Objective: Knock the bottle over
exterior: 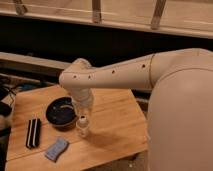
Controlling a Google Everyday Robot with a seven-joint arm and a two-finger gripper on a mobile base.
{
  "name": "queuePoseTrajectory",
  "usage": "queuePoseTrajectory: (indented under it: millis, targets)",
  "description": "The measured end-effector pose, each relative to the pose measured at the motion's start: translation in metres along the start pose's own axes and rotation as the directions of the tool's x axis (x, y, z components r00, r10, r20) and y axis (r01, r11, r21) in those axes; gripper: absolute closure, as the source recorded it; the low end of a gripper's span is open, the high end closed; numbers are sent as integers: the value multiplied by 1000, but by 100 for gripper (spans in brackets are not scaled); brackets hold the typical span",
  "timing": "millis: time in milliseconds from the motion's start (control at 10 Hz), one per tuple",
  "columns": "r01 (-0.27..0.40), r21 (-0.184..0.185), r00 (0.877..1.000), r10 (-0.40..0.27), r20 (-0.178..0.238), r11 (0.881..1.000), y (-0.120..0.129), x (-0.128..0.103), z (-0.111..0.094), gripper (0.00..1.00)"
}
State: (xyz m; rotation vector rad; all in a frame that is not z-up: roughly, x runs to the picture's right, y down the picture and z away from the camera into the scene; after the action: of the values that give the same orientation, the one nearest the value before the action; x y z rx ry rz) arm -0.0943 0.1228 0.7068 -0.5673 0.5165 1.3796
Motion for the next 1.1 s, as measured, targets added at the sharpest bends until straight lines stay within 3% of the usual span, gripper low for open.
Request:
queuePoseTrajectory:
  millis: [300, 700, 900, 1100]
  targets:
    - [-10, 7, 1000, 10, -11, 1000, -2, 4, 6, 78]
    - [-10, 17, 1000, 10, -19, 1000, -4, 8, 12, 81]
    - [-22, 38, 999, 23, -27, 999, -5, 10, 23, 97]
    - [-25, 50, 999, 27, -32, 998, -5, 12, 25, 99]
